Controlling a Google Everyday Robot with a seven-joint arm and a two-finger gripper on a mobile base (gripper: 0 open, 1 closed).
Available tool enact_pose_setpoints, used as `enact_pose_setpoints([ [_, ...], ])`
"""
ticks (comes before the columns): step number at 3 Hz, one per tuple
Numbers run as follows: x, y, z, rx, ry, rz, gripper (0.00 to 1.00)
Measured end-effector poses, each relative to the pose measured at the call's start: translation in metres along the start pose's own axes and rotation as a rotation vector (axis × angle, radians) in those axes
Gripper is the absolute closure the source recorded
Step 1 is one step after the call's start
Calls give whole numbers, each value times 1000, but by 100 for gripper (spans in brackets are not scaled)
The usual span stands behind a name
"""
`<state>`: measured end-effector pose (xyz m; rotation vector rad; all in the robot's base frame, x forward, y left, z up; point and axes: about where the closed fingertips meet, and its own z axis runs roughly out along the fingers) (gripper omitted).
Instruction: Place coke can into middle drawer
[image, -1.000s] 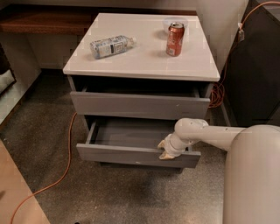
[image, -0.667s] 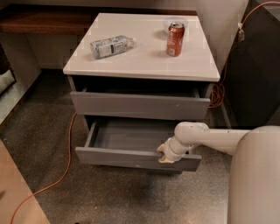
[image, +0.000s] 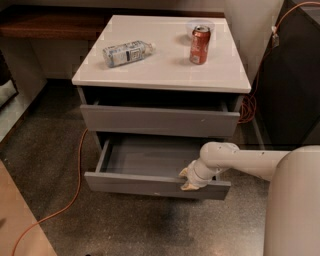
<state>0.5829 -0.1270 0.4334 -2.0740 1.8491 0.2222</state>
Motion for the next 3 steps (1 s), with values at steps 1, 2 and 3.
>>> enact_pose_setpoints([
  [1, 0, 0, 0, 0, 0, 0, 100],
  [2, -1, 0, -1, 0, 0, 0, 100],
  [3, 4, 33, 2, -14, -11, 11, 78],
])
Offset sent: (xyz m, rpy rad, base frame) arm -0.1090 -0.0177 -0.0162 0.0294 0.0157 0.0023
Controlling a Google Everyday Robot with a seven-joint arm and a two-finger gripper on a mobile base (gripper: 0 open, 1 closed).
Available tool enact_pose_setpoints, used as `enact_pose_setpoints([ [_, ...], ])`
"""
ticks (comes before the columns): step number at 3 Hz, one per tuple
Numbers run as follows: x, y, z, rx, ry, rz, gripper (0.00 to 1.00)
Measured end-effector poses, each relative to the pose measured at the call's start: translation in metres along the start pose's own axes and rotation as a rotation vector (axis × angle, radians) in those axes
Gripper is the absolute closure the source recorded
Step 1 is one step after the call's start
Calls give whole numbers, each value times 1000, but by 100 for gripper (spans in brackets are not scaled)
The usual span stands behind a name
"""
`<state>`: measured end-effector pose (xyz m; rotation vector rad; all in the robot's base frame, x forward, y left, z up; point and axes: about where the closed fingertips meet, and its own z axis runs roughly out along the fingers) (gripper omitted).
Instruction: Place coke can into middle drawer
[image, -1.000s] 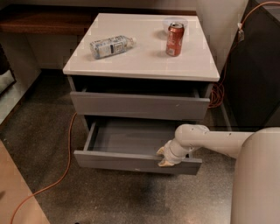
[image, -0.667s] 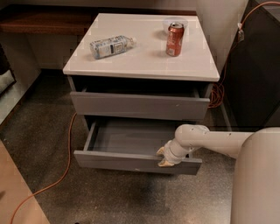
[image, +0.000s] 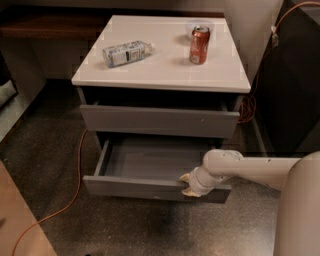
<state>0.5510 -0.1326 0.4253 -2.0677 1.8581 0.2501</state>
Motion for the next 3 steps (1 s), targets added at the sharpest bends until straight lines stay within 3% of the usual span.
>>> enact_pose_setpoints([
  [3, 0, 0, 0, 0, 0, 0, 7],
])
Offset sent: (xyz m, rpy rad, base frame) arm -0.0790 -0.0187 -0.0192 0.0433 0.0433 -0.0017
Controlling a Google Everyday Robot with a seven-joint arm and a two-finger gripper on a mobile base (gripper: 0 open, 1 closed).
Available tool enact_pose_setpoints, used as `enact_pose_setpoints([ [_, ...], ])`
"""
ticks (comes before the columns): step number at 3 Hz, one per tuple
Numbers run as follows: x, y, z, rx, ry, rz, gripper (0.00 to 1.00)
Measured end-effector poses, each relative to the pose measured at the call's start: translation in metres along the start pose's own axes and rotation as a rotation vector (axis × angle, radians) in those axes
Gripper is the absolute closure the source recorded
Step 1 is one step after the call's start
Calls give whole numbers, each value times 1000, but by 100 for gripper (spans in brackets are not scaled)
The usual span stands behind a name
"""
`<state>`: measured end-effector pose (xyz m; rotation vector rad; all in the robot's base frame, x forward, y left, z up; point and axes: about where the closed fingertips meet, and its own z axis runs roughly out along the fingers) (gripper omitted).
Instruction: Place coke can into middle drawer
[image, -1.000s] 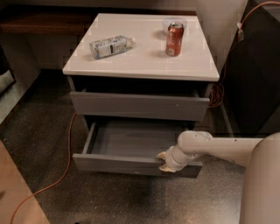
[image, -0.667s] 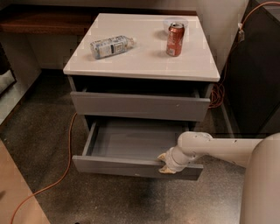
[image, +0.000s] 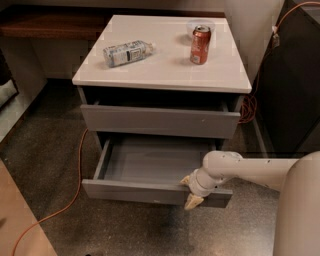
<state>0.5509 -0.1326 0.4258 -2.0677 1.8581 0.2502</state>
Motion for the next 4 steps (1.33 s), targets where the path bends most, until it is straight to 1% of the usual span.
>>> enact_pose_setpoints([
  [1, -7, 11, -13, 10, -49, 8, 0],
  [2, -27, 4, -49, 32, -118, 23, 0],
  [3, -49, -15, -83, 24, -202, 50, 0],
  [4, -75, -39, -122, 29, -294, 83, 0],
])
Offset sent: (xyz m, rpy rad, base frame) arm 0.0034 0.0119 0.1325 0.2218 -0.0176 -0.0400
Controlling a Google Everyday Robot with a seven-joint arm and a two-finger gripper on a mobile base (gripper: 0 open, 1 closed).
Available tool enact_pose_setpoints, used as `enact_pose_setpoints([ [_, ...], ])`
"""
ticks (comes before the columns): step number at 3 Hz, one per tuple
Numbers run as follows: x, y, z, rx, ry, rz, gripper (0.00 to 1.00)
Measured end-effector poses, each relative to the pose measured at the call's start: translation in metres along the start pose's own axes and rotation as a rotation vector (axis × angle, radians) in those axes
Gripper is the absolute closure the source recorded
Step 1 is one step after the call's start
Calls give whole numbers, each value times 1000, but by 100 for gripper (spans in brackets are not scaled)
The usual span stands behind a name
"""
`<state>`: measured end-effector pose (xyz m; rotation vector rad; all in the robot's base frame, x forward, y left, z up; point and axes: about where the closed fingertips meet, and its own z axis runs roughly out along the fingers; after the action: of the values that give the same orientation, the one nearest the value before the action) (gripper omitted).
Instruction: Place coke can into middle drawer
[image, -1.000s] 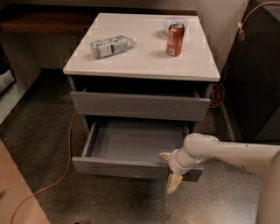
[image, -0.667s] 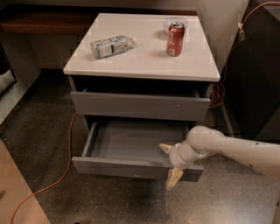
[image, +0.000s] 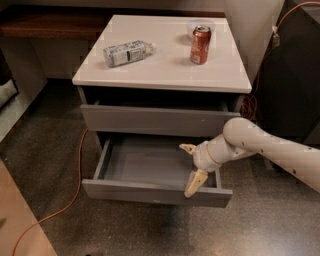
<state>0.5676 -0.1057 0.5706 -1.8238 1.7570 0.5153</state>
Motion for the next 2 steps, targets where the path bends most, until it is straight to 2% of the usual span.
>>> enact_pose_setpoints([
  [1, -30, -15, -31, 38, -81, 31, 0],
  [2, -66, -28, -94, 120, -140, 80, 0],
])
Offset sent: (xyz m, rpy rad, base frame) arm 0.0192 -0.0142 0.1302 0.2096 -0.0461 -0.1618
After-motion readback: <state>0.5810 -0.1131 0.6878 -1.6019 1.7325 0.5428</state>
